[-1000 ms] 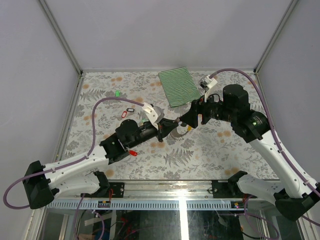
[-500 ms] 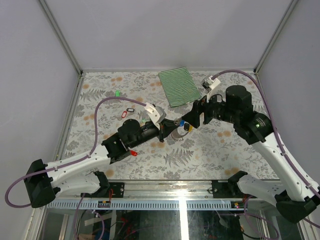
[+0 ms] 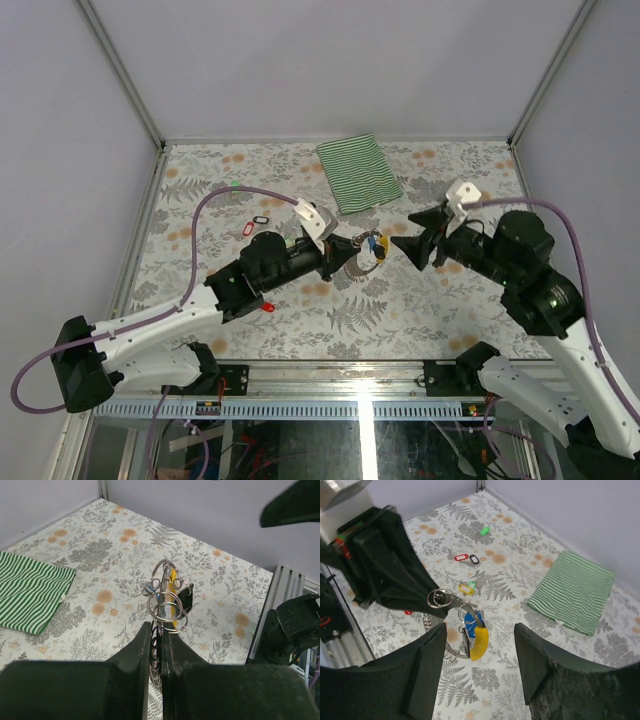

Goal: Put the keys on the keyring

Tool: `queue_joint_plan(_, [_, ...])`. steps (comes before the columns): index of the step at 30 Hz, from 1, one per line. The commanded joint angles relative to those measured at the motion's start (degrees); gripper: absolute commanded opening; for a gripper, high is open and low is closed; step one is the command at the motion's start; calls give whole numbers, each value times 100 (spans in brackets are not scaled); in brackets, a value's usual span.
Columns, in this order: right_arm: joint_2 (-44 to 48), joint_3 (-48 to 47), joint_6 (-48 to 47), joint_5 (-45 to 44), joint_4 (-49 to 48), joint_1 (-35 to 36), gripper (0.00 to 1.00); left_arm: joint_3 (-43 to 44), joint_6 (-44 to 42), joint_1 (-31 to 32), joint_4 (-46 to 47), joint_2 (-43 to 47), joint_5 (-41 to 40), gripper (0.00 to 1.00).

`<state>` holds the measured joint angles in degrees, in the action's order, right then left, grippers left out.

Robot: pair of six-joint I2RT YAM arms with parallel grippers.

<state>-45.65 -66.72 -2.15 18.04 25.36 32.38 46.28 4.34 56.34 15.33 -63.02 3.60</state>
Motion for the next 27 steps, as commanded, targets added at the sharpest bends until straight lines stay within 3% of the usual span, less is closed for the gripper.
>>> queue_joint_plan(1, [690, 739, -1005, 686, -1227, 40, 61, 254, 14, 41, -174, 90, -20, 0])
queue_joint_plan(6, [973, 1248, -1604, 1751, -1591, 42, 56, 425, -336, 36, -753, 155, 147, 0])
queue_joint_plan(10, [833, 1300, -2093, 2007, -1480, 168, 51, 614, -577, 41, -1255, 155, 302, 0])
queue_joint_plan(27, [1, 1037, -4938, 288, -822, 1562, 47, 596, -640, 36, -1455, 348, 496, 0])
